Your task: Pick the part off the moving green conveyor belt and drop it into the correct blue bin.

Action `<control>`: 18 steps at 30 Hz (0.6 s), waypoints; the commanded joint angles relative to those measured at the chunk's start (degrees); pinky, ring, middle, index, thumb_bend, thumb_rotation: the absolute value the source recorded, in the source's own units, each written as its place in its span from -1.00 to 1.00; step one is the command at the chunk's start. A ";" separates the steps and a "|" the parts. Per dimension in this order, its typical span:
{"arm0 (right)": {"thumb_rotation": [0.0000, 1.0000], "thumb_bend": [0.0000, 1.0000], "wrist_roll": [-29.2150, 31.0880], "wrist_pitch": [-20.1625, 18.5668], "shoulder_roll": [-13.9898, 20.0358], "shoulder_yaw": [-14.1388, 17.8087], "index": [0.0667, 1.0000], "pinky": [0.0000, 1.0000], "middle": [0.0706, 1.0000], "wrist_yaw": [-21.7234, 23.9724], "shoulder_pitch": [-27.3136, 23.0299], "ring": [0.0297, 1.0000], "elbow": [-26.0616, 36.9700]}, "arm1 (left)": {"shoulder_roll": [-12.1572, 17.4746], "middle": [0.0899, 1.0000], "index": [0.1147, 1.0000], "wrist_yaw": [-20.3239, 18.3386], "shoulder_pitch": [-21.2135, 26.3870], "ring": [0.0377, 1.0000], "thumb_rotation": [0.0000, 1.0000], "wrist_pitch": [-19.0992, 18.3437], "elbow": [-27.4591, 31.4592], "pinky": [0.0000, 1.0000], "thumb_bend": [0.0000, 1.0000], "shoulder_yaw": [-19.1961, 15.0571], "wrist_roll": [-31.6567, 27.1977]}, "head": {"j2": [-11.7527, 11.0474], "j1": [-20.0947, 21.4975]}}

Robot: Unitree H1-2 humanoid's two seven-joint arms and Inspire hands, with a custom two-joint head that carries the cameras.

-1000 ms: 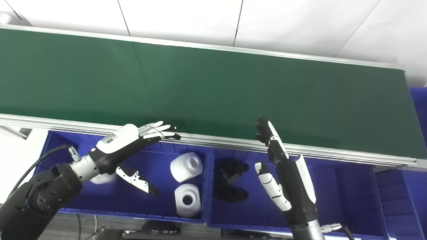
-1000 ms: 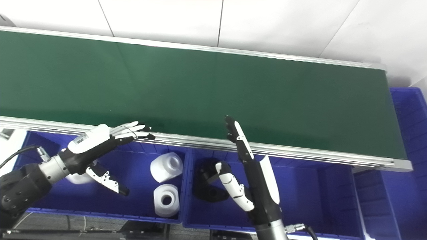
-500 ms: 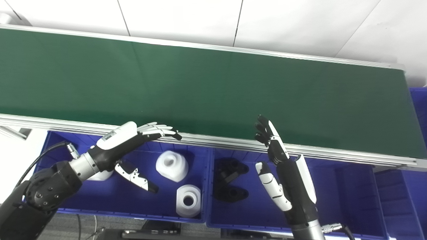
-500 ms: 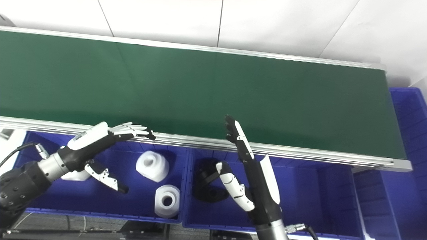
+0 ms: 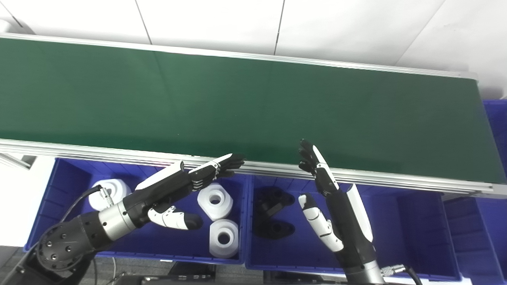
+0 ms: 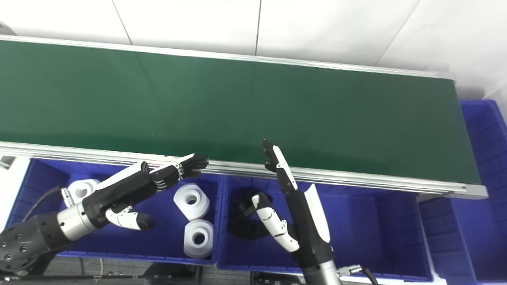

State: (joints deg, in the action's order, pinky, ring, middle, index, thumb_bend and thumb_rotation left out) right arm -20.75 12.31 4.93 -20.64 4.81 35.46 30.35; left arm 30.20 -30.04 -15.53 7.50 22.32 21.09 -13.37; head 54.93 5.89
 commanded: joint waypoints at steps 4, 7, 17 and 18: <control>0.91 -0.14 -0.48 0.85 -0.54 -0.31 0.91 0.75 0.94 -0.32 0.73 0.88 2.05 | -0.20 1.00 1.00 -0.28 0.30 1.00 0.54 0.81 0.23 1.00 -0.16 -2.12 1.05 | -0.07 -0.05; 0.91 -0.14 -0.70 0.70 -0.57 -0.33 0.91 0.76 0.94 -0.27 0.87 0.88 2.22 | -0.61 1.00 1.00 -0.71 0.56 1.00 0.53 1.31 -0.37 1.00 -0.18 -2.67 1.54 | -0.10 0.07; 0.93 -0.12 -0.53 -0.16 -0.37 -0.51 0.92 0.79 0.94 0.36 0.90 0.90 2.87 | -0.83 1.00 1.00 -1.85 1.14 1.00 0.52 0.81 -0.63 1.00 -0.19 -4.04 1.61 | 0.17 0.08; 0.93 -0.13 -0.52 -0.23 -0.29 -0.52 0.92 0.79 0.94 0.47 0.89 0.90 2.92 | -0.81 1.00 1.00 -1.85 1.13 1.00 0.53 0.55 -0.48 1.00 -0.19 -4.14 1.69 | 0.24 0.05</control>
State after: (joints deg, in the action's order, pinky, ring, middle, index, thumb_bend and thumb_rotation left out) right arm -21.48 12.19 4.91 -20.79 5.08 35.83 31.02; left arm 29.22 -31.93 -14.93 7.51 20.55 17.79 -11.73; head 55.19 5.98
